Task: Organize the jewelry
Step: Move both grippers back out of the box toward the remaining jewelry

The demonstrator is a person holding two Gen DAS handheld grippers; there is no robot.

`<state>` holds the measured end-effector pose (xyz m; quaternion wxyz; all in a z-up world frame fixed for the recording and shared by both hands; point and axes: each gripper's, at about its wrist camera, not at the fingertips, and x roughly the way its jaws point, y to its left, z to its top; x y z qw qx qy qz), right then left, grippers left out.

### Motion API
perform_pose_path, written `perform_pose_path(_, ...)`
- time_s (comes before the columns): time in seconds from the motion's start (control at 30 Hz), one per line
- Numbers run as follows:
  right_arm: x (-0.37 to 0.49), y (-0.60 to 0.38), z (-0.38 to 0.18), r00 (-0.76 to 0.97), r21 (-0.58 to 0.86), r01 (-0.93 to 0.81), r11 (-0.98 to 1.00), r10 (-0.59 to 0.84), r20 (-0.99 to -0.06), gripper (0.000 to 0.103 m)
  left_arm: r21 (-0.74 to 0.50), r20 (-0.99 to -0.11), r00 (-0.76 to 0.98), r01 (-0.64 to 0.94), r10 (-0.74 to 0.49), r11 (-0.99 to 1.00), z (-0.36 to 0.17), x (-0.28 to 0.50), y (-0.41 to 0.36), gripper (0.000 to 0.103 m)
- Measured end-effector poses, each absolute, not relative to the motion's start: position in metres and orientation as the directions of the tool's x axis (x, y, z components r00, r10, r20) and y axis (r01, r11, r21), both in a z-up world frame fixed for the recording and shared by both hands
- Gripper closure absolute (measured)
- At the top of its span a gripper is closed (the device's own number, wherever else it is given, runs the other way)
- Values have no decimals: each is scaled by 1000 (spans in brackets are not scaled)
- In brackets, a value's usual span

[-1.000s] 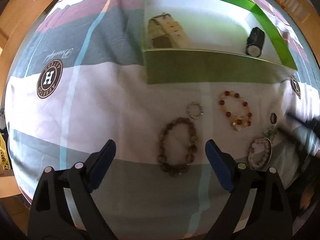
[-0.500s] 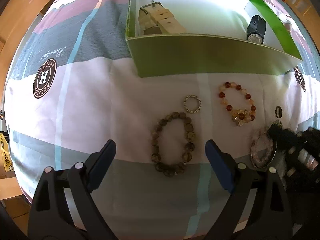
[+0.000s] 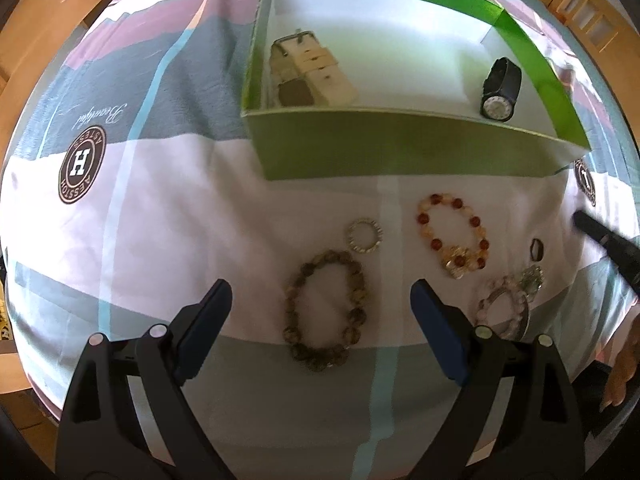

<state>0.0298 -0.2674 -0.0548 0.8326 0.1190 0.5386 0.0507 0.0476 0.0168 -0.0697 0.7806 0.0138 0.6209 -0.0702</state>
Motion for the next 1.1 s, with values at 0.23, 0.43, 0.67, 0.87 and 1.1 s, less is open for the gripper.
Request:
perform_pose_path(0.23, 23, -244, -58, 385, 277, -38, 960, 270, -883, 58, -120, -968, 212, 90, -137, 989, -67, 59, 4, 11)
perform_pose_path(0.43, 18, -240, -55, 368, 209, -59, 976, 216, -905, 70, -123, -970, 202, 75, -136, 990, -76, 65, 0, 11)
perform_pose_path(0.67, 16, -239, -85, 230, 215, -60, 975, 223, -947, 73, -116, -972, 196, 74, -128, 991, -79, 67, 10, 11)
perform_pose_path(0.87, 13, -233, -82, 270, 204, -74, 976, 216, -938, 82, -132, -968, 203, 92, -148, 987, -77, 64, -2, 11)
perform_pose_path(1.1, 8, -243, -69, 341, 164, -55, 985, 173, -924, 84, -187, -957, 201, 119, -208, 975, -76, 68, -28, 11)
